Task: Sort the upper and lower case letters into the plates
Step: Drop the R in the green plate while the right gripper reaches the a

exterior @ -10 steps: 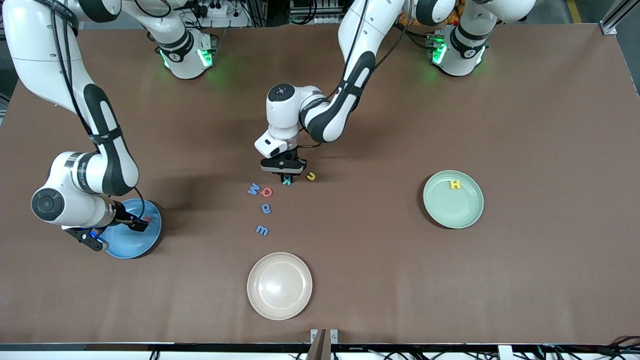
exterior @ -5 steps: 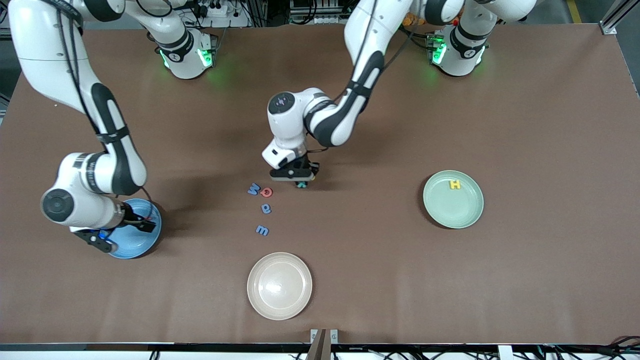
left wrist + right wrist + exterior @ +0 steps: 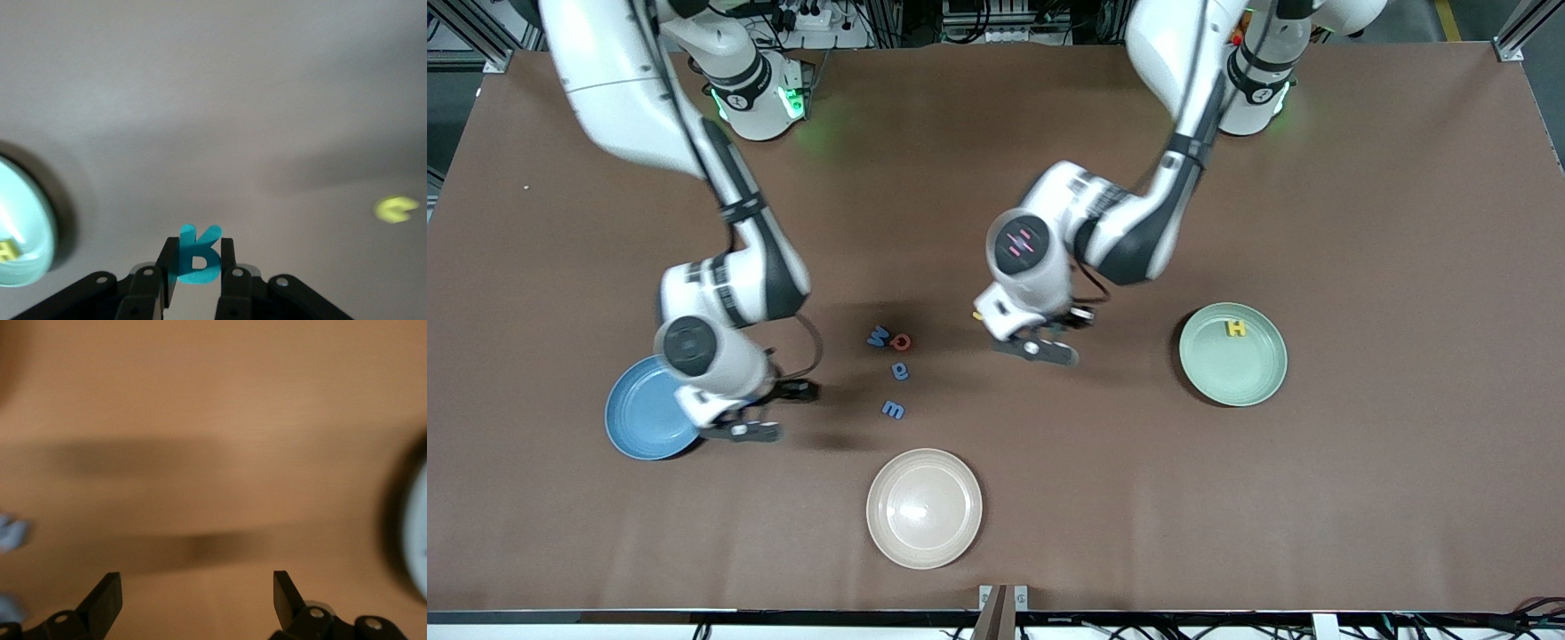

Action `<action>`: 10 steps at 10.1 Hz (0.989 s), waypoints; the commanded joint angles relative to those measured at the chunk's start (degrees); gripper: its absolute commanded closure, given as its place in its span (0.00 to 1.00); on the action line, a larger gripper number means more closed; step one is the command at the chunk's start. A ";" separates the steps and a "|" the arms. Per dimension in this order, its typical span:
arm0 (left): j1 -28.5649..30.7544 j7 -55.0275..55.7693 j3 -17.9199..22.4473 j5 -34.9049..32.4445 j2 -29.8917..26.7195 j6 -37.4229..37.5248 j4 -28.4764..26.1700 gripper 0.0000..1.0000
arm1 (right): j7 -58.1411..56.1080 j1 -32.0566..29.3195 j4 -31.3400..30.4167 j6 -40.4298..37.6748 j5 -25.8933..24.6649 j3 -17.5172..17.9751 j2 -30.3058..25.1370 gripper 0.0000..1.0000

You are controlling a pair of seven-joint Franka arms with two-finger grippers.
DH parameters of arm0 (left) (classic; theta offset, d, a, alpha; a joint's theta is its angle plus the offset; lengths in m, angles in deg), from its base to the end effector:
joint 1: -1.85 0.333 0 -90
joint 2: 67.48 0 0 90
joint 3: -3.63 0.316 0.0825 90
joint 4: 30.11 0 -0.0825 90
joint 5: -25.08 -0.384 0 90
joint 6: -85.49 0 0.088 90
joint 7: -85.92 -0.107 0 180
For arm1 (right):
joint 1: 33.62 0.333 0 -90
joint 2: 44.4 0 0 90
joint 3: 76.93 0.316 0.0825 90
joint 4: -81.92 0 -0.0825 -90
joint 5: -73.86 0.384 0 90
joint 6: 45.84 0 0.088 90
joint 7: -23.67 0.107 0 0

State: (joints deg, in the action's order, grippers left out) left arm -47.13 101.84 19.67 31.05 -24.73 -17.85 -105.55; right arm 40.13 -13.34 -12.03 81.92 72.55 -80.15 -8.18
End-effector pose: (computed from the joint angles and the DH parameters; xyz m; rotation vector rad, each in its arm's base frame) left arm 0.5675 -0.4289 0.2880 -2.9107 0.4551 0.2518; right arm 0.6522 0.2041 0.2445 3.0800 0.0539 -0.0381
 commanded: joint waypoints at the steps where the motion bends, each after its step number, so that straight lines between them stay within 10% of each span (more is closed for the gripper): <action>1: 2.38 -7.46 -0.31 -4.97 -2.22 -0.02 -7.86 0.94 | -4.58 2.81 0.08 1.09 0.17 2.16 0.94 0.00; 7: 15.03 -26.89 -0.66 -12.56 -11.37 -14.15 -28.44 0.91 | -10.57 9.86 0.43 6.80 -0.27 2.26 7.10 0.00; 8: 15.40 -28.21 -0.66 -12.56 -11.28 -14.52 -28.72 0.80 | -10.57 10.04 0.43 7.59 -0.18 2.26 7.63 0.00; 9: 15.32 -28.05 -0.75 -12.47 -11.20 -14.61 -28.72 0.01 | -10.57 10.39 0.43 8.29 -0.18 2.26 8.07 0.00; 10: 15.23 -27.53 -0.75 -12.13 -11.11 -14.61 -28.72 0.00 | -10.57 10.57 0.43 8.30 -0.18 2.26 8.16 0.00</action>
State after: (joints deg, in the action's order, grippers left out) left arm -31.31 73.78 19.50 20.14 -33.90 -31.64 -132.35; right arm 30.37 -2.99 -12.30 89.66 72.49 -77.84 -0.85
